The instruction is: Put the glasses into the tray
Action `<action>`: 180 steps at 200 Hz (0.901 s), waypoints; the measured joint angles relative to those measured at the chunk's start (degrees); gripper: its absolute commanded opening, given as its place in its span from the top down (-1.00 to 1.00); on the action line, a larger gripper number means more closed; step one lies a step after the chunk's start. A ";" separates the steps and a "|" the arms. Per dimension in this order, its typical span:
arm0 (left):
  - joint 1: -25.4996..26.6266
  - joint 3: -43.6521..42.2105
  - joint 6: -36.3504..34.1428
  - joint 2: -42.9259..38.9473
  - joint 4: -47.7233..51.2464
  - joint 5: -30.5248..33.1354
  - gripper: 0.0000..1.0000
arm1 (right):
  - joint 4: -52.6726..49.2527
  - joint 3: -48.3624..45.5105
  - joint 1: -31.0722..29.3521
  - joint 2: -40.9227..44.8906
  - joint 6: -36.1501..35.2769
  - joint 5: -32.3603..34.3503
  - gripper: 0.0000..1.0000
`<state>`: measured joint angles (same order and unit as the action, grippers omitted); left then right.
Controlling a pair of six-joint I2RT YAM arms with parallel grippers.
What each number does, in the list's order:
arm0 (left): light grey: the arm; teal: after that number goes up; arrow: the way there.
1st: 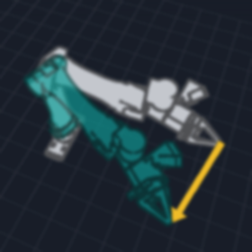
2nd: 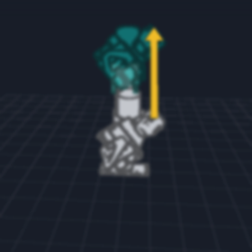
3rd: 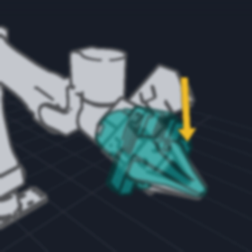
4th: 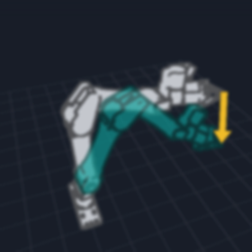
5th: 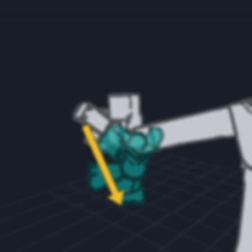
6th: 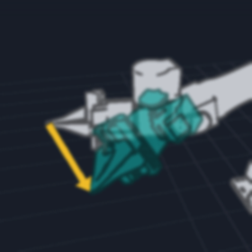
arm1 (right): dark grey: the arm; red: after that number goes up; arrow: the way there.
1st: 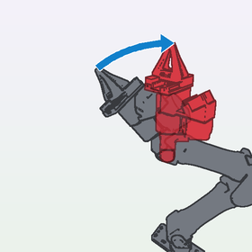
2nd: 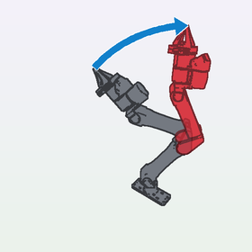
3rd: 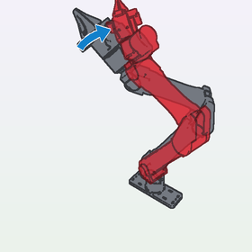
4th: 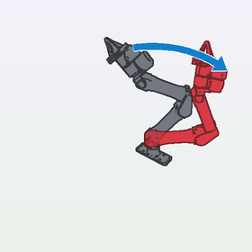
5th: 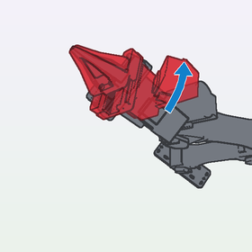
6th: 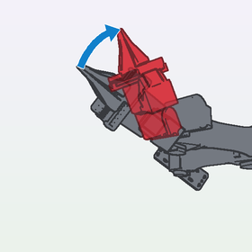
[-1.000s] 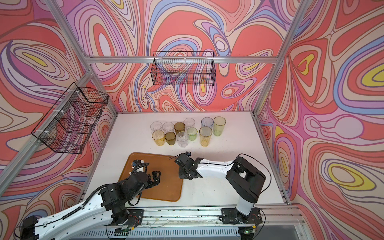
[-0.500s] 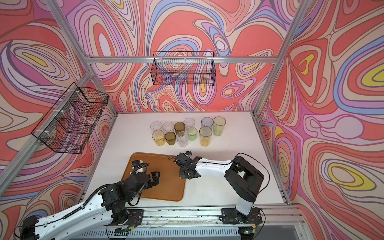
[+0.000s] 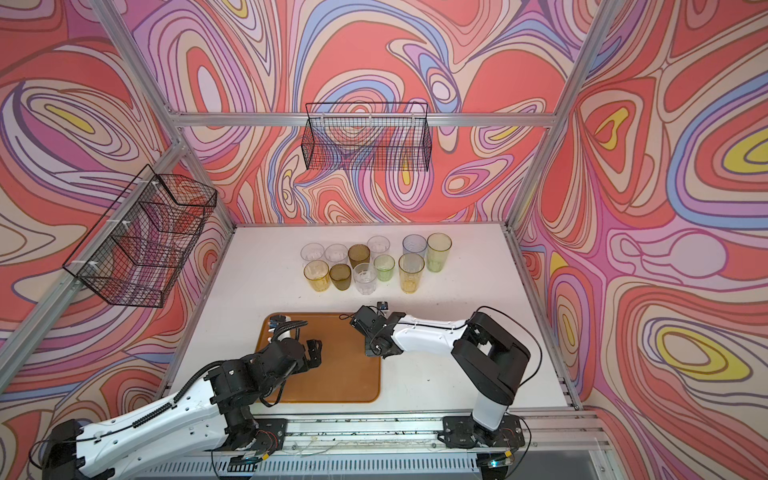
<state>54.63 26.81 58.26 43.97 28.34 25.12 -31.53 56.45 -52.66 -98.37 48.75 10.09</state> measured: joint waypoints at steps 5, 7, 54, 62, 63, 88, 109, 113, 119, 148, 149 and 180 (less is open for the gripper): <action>0.00 0.09 -0.17 0.15 0.02 0.04 -1.00 | -0.09 -0.39 0.35 0.37 -0.13 0.04 0.93; 0.00 0.11 -0.17 0.20 0.02 0.04 -1.00 | -0.09 -0.55 0.46 0.50 -0.20 0.07 0.92; -0.87 0.98 -1.18 0.81 0.72 0.83 -1.00 | -1.46 -4.98 5.16 4.74 -2.54 0.59 0.93; -1.18 1.44 -1.27 0.85 1.05 0.87 -1.00 | -1.57 -5.60 6.16 5.38 -3.19 0.68 0.90; -1.29 1.60 -1.31 0.85 1.07 0.87 -1.00 | -1.55 -5.79 6.38 5.46 -3.28 0.66 0.90; -2.89 3.32 -1.70 0.79 1.11 1.25 -1.00 | -2.86 -7.54 9.55 7.45 -5.20 1.79 0.86; -4.55 3.41 -2.40 0.70 1.36 1.68 -1.00 | -4.79 -8.09 11.21 8.26 -7.28 3.50 0.86; -5.01 3.41 -2.64 0.70 1.44 1.66 -1.00 | -5.01 -8.15 11.56 8.33 -7.72 3.69 0.86; -5.51 3.41 -2.86 0.72 1.55 1.68 -1.00 | -5.14 -8.24 11.85 8.37 -8.20 3.82 0.85; -10.40 4.17 -5.05 1.57 2.08 0.44 -1.00 | -5.27 -8.52 13.86 8.61 -10.82 4.09 0.86; -10.64 4.28 -5.18 1.64 2.12 0.39 -1.00 | -5.29 -8.52 13.92 8.61 -10.91 4.13 0.86; -14.64 5.70 -7.23 3.17 2.03 -1.22 -1.00 | -6.67 -8.50 14.43 8.63 -12.46 5.99 0.81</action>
<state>39.99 32.51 51.03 47.13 30.37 23.90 -38.20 47.94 -38.24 -89.73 36.29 16.08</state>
